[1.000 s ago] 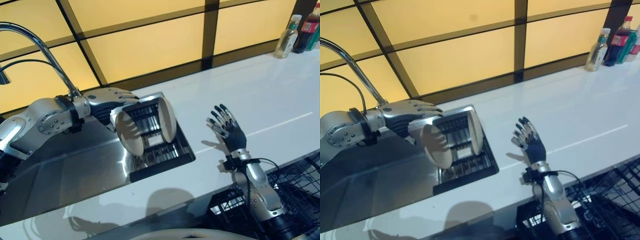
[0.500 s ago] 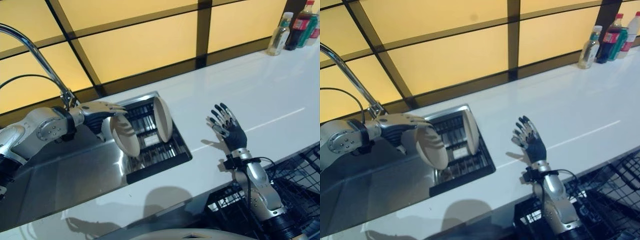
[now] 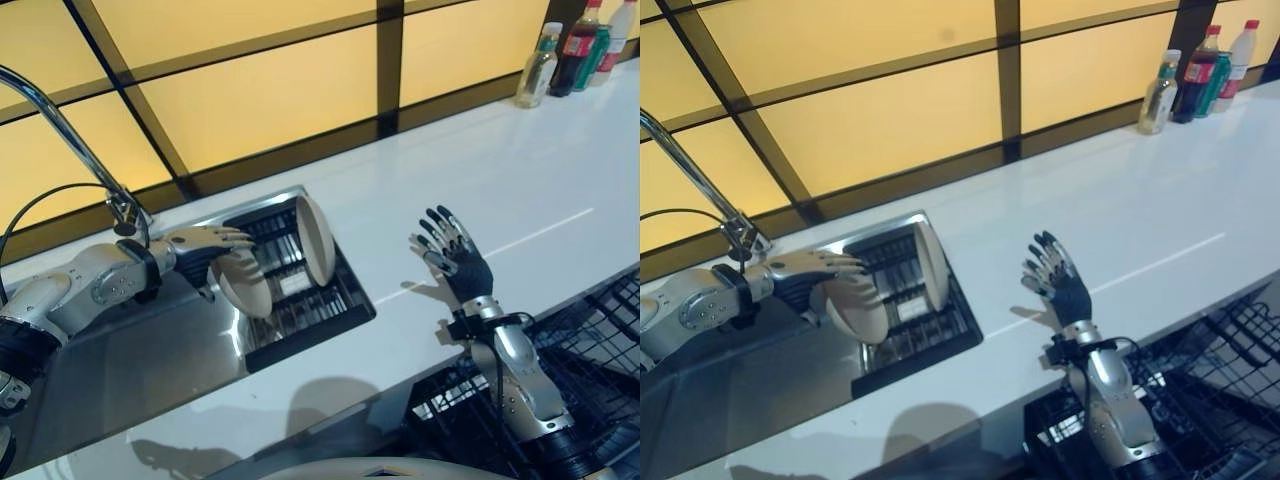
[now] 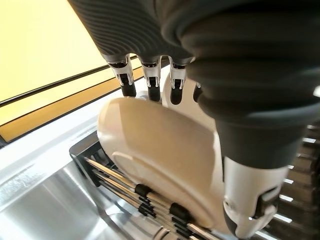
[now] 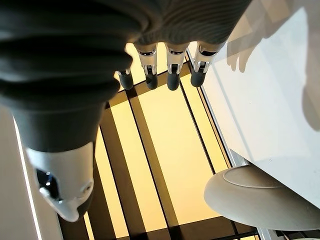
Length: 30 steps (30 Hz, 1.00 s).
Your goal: Pick up plates and place into dishwasher.
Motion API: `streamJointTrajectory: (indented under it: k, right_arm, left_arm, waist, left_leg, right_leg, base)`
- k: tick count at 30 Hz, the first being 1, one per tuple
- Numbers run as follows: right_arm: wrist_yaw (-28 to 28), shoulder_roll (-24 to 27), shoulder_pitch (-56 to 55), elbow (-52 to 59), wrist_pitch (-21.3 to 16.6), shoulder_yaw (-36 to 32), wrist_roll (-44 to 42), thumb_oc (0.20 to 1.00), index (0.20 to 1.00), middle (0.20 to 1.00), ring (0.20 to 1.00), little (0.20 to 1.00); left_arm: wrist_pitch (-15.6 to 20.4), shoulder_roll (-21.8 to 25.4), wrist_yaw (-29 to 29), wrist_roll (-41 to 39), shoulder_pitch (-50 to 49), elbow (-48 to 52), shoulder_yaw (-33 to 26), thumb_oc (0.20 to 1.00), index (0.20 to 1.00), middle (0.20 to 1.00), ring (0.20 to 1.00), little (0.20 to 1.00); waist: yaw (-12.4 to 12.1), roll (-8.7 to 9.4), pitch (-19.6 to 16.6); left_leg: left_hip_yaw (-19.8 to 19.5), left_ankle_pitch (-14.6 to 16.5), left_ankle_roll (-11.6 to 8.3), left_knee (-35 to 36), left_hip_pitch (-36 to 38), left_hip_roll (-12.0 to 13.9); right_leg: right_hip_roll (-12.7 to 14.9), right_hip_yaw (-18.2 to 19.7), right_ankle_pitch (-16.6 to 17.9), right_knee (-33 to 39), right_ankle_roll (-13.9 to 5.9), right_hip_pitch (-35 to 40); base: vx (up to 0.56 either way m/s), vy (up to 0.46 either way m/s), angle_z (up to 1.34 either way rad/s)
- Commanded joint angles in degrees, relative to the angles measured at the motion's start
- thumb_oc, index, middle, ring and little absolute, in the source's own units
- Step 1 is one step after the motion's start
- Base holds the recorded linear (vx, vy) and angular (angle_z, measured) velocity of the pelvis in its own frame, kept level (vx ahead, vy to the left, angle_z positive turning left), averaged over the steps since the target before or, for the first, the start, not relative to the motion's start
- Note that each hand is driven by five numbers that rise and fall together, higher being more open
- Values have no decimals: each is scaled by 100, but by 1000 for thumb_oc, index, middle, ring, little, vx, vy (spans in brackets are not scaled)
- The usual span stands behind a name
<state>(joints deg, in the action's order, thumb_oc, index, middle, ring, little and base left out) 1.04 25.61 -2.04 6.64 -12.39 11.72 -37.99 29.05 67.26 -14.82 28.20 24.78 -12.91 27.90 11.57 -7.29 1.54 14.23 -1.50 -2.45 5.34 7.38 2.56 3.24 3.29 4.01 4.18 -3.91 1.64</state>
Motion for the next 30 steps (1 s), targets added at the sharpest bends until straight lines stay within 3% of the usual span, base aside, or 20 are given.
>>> streamJointTrajectory:
  k: [1, 10, 20, 22, 24, 25, 30]
  right_arm:
    - [80, 90, 112, 304, -263, 12, -146, 1000, 1000, 1000, 1000, 1000]
    - [92, 113, 101, 302, -232, -31, -166, 1000, 1000, 1000, 1000, 1000]
    - [162, 152, 55, 367, -127, -67, -196, 1000, 1000, 1000, 1000, 1000]
    - [189, 157, 55, 364, -106, -66, -203, 1000, 1000, 1000, 1000, 1000]
    - [193, 168, 66, 339, -110, -50, -211, 1000, 1000, 1000, 1000, 1000]
    - [179, 184, 86, 333, -112, -25, -213, 1000, 1000, 1000, 1000, 1000]
    - [154, 200, 127, 287, -152, 33, -229, 1000, 1000, 1000, 1000, 1000]
  left_arm:
    - [159, 123, 637, 296, 187, -159, -170, 1000, 1000, 1000, 1000, 1000]
    - [189, 168, 1082, 704, -10, -48, -147, 1000, 1000, 1000, 1000, 1000]
    - [-4, 127, 641, 891, -347, 114, -201, 1000, 1000, 1000, 1000, 1000]
    - [-14, 145, 729, 1108, -378, 63, -154, 768, 768, 768, 768, 768]
    - [-43, 158, 870, 1293, -393, 3, -79, 313, 313, 313, 313, 313]
    - [-42, 155, 964, 1377, -373, -71, -1, 200, 200, 200, 200, 200]
    - [-70, 126, 1329, 1794, -470, -383, 294, 200, 200, 200, 200, 200]
  waist:
    - [122, 135, -15]
    - [152, 128, 33]
    - [190, 88, 6]
    - [205, 76, -3]
    - [204, 69, -12]
    - [210, 62, -13]
    - [231, 71, -18]
  left_leg:
    - [-158, 266, 178, -87, -287, -9]
    - [-129, 274, 186, -84, -265, -22]
    - [-101, 279, 187, -85, -227, -1]
    - [-93, 283, 182, -87, -220, 4]
    - [-97, 282, 182, -84, -212, 2]
    - [-102, 285, 182, -78, -205, 2]
    - [-90, 291, 185, -71, -191, -2]
  right_leg:
    - [310, -49, -226, -467, -613, -336]
    - [298, -17, -207, -462, -616, -340]
    - [274, -2, -220, -457, -610, -323]
    - [273, -11, -225, -458, -610, -318]
    - [272, -20, -222, -443, -610, -302]
    - [272, -27, -222, -434, -612, -297]
    - [268, -27, -215, -421, -623, -294]
  base:
    - [17, 1, -3]
    - [9, 2, -6]
    - [6, 0, 0]
    - [0, 0, 0]
    - [0, 0, 0]
    - [0, 0, 0]
    - [5, 1, -2]
